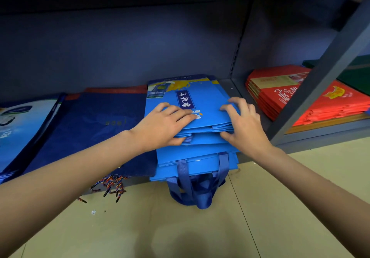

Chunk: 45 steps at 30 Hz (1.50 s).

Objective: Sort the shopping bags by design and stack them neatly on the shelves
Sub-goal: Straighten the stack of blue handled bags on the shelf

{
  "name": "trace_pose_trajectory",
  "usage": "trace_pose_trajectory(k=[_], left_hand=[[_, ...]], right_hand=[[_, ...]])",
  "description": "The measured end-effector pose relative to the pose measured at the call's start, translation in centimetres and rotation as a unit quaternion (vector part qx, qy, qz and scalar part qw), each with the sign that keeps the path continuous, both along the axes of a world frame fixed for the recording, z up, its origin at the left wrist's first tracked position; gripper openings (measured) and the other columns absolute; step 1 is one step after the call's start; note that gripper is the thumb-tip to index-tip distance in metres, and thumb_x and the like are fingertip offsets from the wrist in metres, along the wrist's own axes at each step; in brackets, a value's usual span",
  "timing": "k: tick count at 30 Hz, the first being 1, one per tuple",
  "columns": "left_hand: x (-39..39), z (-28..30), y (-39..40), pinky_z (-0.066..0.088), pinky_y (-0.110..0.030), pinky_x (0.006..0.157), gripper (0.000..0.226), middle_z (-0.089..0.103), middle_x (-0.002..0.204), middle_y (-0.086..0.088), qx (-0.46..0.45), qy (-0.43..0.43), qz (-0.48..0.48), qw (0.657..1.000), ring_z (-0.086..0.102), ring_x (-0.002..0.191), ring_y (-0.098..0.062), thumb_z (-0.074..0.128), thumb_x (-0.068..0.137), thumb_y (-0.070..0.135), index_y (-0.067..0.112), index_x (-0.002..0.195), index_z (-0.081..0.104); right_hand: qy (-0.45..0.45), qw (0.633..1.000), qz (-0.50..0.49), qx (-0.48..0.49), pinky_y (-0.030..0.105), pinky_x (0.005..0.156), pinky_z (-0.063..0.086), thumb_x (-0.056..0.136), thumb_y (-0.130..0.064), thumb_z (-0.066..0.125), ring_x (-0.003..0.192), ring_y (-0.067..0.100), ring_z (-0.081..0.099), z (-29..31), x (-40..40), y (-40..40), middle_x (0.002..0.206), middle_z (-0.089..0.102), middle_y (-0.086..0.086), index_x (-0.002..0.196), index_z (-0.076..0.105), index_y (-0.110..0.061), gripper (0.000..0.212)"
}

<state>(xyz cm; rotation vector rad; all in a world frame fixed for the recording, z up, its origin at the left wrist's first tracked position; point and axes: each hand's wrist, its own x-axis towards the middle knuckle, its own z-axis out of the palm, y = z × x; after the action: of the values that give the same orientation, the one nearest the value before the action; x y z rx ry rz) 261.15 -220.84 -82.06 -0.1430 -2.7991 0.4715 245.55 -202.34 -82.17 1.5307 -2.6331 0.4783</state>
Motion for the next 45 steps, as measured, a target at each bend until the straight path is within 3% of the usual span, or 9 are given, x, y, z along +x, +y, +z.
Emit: trace_pose_trajectory(k=[4, 6, 9, 15, 22, 27, 34, 39, 45], left_hand=[[0.6, -0.1, -0.4, 0.052, -0.037, 0.081, 0.061, 0.066, 0.117, -0.005, 0.015, -0.021, -0.013, 1.0, 0.065, 0.094, -0.025, 0.035, 0.079, 0.049, 0.014, 0.123, 0.059], [1.1, -0.7, -0.5, 0.052, -0.036, 0.08, 0.059, 0.064, 0.117, -0.006, 0.026, -0.032, -0.019, 0.999, 0.064, 0.096, -0.026, 0.035, 0.081, 0.05, 0.015, 0.125, 0.052], [2.0, -2.1, -0.6, 0.052, -0.035, 0.08, 0.059, 0.06, 0.121, -0.005, 0.035, -0.048, -0.013, 0.998, 0.059, 0.101, -0.025, 0.033, 0.083, 0.055, 0.018, 0.128, 0.041], [2.1, -2.8, -0.6, 0.048, -0.039, 0.09, 0.063, 0.059, 0.124, -0.005, 0.024, -0.046, -0.013, 0.999, 0.059, 0.104, -0.025, 0.04, 0.083, 0.061, 0.019, 0.129, 0.041], [1.7, -2.8, 0.3, 0.033, -0.047, 0.096, 0.056, 0.062, 0.118, -0.005, -0.008, 0.007, 0.002, 1.0, 0.057, 0.103, -0.027, 0.037, 0.081, 0.055, 0.016, 0.12, 0.048], [2.0, -3.1, 0.2, 0.042, -0.047, 0.096, 0.057, 0.061, 0.118, -0.002, 0.03, 0.003, 0.015, 0.999, 0.058, 0.104, -0.025, 0.033, 0.083, 0.06, 0.021, 0.122, 0.045], [2.0, -3.1, 0.2, 0.034, -0.047, 0.101, 0.052, 0.062, 0.116, -0.001, 0.042, 0.033, -0.001, 0.999, 0.058, 0.103, -0.024, 0.042, 0.084, 0.056, 0.019, 0.121, 0.045], [1.5, -2.4, 1.0, 0.031, -0.049, 0.097, 0.059, 0.064, 0.114, -0.005, -0.031, 0.082, 0.019, 0.996, 0.061, 0.1, -0.028, 0.077, 0.063, 0.042, 0.011, 0.11, 0.058], [1.6, -2.9, 0.9, 0.039, -0.045, 0.095, 0.062, 0.063, 0.113, -0.005, -0.009, 0.048, -0.012, 0.999, 0.061, 0.1, -0.027, 0.077, 0.067, 0.049, 0.009, 0.109, 0.055]], right_hand=[[-0.164, 0.986, 0.029, 0.007, 0.041, 0.107, 0.035, 0.076, -0.037, 0.075, 0.133, 0.026, 0.028, -1.1, -1.2, 2.0, 0.148, 0.011, -0.001, 0.143, 0.025, -0.023, 0.084], [-0.178, 0.981, 0.066, 0.034, 0.038, 0.109, 0.034, 0.076, -0.036, 0.075, 0.136, 0.023, 0.025, -1.5, -1.1, 2.7, 0.149, 0.004, -0.007, 0.146, 0.018, -0.028, 0.091], [-0.145, 0.985, 0.075, 0.052, 0.041, 0.108, 0.035, 0.078, -0.038, 0.073, 0.135, 0.025, 0.024, -2.2, -0.1, 2.7, 0.151, 0.0, -0.007, 0.147, 0.015, -0.032, 0.091], [-0.013, 0.991, 0.081, 0.108, 0.043, 0.113, 0.015, 0.08, -0.046, 0.068, 0.14, 0.03, 0.01, -2.8, 0.8, 1.5, 0.154, 0.006, 0.007, 0.149, 0.018, -0.024, 0.088], [-0.054, 0.989, 0.131, 0.051, 0.041, 0.098, 0.042, 0.082, -0.026, 0.068, 0.135, 0.026, 0.02, -1.9, 0.8, 1.3, 0.15, 0.02, 0.006, 0.14, 0.037, -0.016, 0.067], [-0.057, 0.984, 0.157, 0.055, 0.038, 0.098, 0.042, 0.082, -0.024, 0.067, 0.13, 0.022, 0.029, -1.6, 0.1, 0.9, 0.145, 0.027, 0.003, 0.134, 0.044, -0.016, 0.058], [-0.038, 0.98, 0.18, 0.069, 0.045, 0.089, 0.046, 0.081, -0.022, 0.066, 0.118, 0.024, 0.044, -0.9, -0.7, 0.4, 0.128, 0.048, 0.002, 0.127, 0.052, -0.013, 0.049], [-0.014, 0.979, 0.198, 0.05, 0.05, 0.08, 0.05, 0.079, -0.019, 0.066, 0.109, 0.029, 0.051, -0.7, -0.8, 0.0, 0.12, 0.053, 0.005, 0.123, 0.055, -0.011, 0.046], [-0.004, 0.978, 0.204, 0.043, 0.05, 0.075, 0.052, 0.077, -0.021, 0.068, 0.109, 0.028, 0.051, -1.7, -0.3, 0.2, 0.121, 0.054, 0.004, 0.121, 0.056, -0.011, 0.047]])
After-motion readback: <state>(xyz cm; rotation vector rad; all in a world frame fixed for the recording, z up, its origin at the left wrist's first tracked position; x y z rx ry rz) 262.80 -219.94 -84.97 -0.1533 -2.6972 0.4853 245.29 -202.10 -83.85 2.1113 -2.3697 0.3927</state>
